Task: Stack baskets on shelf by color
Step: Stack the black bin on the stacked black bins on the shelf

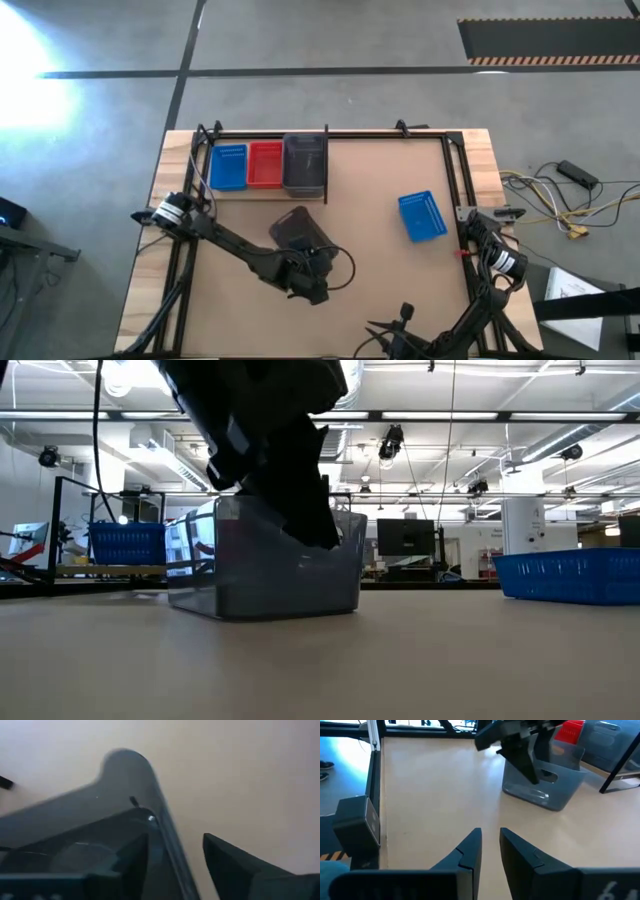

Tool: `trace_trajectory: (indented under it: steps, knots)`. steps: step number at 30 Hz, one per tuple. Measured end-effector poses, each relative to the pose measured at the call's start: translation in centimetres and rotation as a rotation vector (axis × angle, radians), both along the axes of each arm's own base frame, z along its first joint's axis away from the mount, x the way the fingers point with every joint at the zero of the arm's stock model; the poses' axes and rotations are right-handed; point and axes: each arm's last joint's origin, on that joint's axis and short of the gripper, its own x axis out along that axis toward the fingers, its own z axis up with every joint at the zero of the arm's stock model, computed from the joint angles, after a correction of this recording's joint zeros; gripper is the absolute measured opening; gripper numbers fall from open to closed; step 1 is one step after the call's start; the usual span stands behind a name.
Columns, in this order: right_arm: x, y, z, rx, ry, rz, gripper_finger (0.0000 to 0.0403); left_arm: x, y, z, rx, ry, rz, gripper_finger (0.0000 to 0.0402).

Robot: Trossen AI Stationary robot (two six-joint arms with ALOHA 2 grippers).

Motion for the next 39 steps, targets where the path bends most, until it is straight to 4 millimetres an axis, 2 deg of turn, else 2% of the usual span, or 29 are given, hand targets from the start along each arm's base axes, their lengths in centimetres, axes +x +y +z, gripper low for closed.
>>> trace_trajectory:
  steps: [8, 10, 19, 26, 31, 35, 39]
  knots:
    - [0.0, 0.0, 0.0, 0.004, -0.002, 0.0, 0.0061, -0.9, -2.1, 0.4, -0.038, 0.046, -0.16, 0.0034]
    - [0.0, 0.0, 0.0, 0.004, -0.002, 0.001, 0.0061, -1.2, -2.9, 0.5, -0.05, 0.054, -0.198, 0.0009]
    - [0.0, 0.1, 0.0, 0.007, -0.003, 0.001, 0.0061, -4.1, -7.1, 2.3, 0.0, 0.18, -0.38, 0.0001]
    - [0.1, 0.1, 0.0, 0.003, -0.002, 0.004, 0.0056, -6.1, -9.7, 6.9, 0.087, 0.133, -0.418, 0.0001]
    - [0.0, 0.1, 0.0, 0.004, -0.002, 0.004, 0.0059, -7.7, -8.9, 10.7, 0.182, 0.042, -0.367, 0.0]
    - [0.0, 0.1, 0.0, 0.004, -0.002, 0.003, 0.0061, -9.1, -7.0, 13.2, 0.266, -0.009, -0.334, 0.0]
    - [0.1, 0.1, 0.0, 0.004, -0.003, 0.003, 0.0057, -10.2, -4.2, 15.5, 0.365, -0.025, -0.309, 0.0]
